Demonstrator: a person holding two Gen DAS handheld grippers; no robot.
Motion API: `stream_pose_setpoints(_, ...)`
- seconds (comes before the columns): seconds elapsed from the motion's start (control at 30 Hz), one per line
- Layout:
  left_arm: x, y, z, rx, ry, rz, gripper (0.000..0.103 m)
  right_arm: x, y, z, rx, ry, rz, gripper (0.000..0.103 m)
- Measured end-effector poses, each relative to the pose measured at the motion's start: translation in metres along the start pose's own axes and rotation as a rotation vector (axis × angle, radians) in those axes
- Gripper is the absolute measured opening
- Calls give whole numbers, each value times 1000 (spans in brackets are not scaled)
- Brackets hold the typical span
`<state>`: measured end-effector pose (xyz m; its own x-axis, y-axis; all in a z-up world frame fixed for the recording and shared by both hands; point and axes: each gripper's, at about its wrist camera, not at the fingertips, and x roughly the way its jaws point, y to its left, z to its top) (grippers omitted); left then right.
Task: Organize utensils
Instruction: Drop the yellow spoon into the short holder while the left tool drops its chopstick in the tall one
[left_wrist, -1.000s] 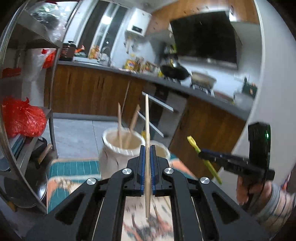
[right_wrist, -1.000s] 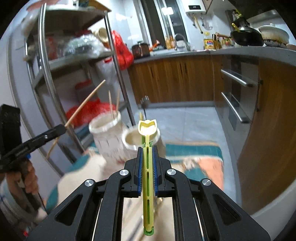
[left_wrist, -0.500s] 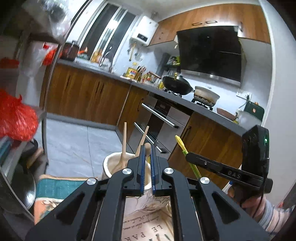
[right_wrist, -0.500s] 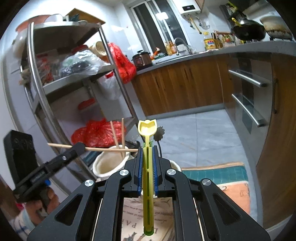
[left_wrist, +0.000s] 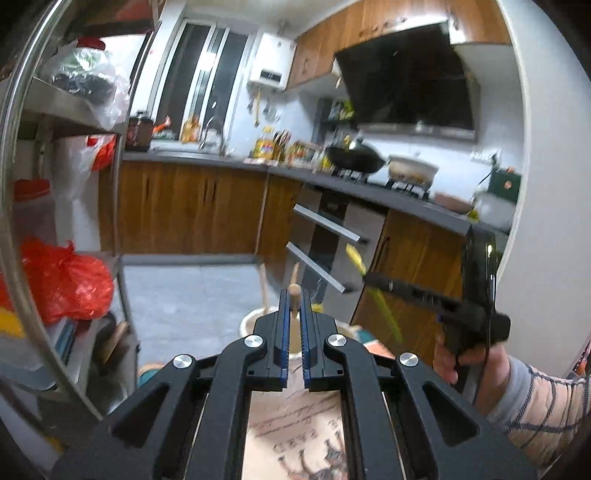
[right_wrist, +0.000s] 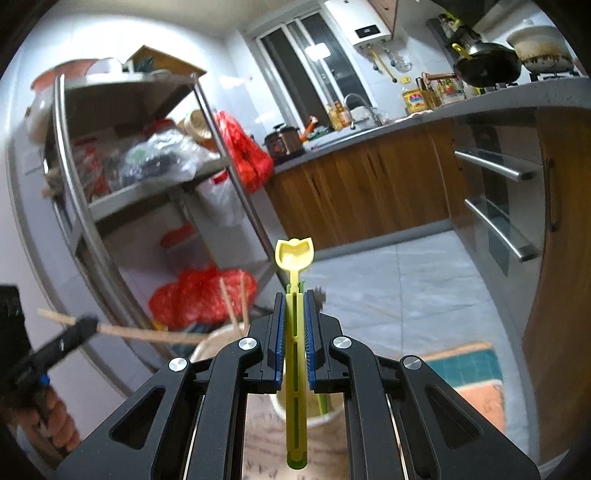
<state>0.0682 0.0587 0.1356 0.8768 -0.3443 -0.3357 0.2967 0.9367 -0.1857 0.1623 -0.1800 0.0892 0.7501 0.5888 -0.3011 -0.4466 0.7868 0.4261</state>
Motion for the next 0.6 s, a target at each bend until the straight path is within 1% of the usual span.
stream_pose_setpoints(0.13,10,4,5,0,90,35,5,18,-2,5,19,-69,-4,10)
stream_pose_setpoints(0.27,29,7,4,-5,163,49,5,31,-4,0,22,-131,-51,10)
stream_pose_setpoints(0.4,45,9,1,15,189,78,5,42,-8,-10,45,-141,-81,10)
stream_pose_setpoints(0.5,55,9,-3,30,202,101,5,48,-9,-17,35,-126,-93,10)
stream_pose_setpoints(0.6,64,10,-5,25,207,104,5,50,-12,-22,24,-109,-104,10)
